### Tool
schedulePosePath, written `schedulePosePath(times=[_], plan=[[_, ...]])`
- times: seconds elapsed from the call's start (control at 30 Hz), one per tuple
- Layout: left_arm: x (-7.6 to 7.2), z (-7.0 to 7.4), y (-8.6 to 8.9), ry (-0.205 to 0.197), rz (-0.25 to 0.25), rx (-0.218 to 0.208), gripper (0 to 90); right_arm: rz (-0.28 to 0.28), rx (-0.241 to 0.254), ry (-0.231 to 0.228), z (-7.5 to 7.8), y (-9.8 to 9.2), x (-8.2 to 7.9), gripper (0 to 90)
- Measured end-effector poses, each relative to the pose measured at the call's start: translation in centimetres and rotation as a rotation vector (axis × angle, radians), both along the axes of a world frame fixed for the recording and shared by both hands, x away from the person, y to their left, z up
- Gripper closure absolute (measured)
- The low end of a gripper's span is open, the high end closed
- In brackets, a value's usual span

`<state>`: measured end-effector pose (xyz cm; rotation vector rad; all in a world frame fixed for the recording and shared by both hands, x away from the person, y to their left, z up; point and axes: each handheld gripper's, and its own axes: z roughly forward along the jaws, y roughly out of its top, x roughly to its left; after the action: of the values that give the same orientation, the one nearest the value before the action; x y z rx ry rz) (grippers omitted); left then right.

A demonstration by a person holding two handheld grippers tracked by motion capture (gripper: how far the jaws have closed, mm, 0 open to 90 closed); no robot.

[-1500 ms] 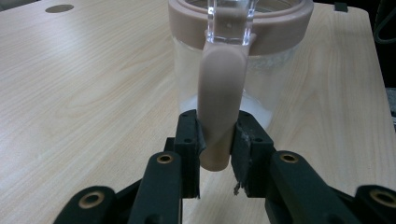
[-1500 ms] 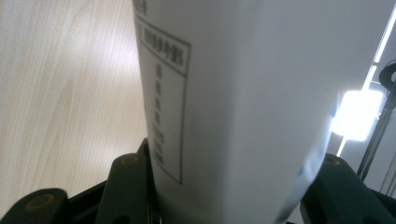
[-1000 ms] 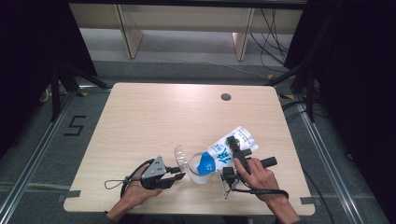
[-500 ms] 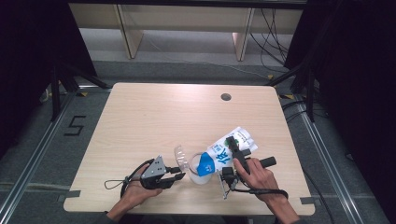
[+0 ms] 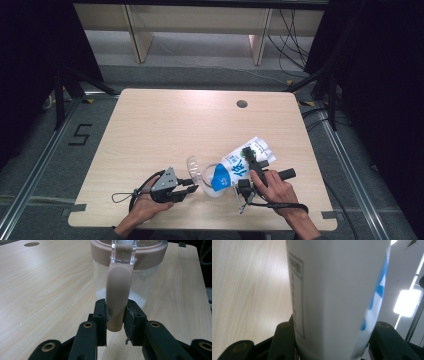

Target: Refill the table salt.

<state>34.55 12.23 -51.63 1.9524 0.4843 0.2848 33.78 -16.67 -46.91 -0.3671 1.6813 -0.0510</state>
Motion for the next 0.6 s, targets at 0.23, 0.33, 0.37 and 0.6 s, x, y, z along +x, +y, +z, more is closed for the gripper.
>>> schedulePosePath(times=[0.23,0.33,0.37,0.6], plan=[[0.0,0.0,0.0,0.0,0.001,0.0,72.3,0.0,-0.001,0.001,0.02,0.01,-0.01,57.2],[0.01,0.01,0.02,-0.001,0.0,0.001,72.4,-0.007,0.03,0.003,-0.2,-0.1,-0.04,57.2],[0.0,0.01,0.02,-0.001,0.001,0.001,72.4,-0.008,0.028,0.004,-0.18,-0.09,-0.05,57.2],[0.01,0.0,0.02,-0.001,0.0,0.0,72.4,-0.002,0.005,0.001,0.0,0.0,-0.01,57.3]])
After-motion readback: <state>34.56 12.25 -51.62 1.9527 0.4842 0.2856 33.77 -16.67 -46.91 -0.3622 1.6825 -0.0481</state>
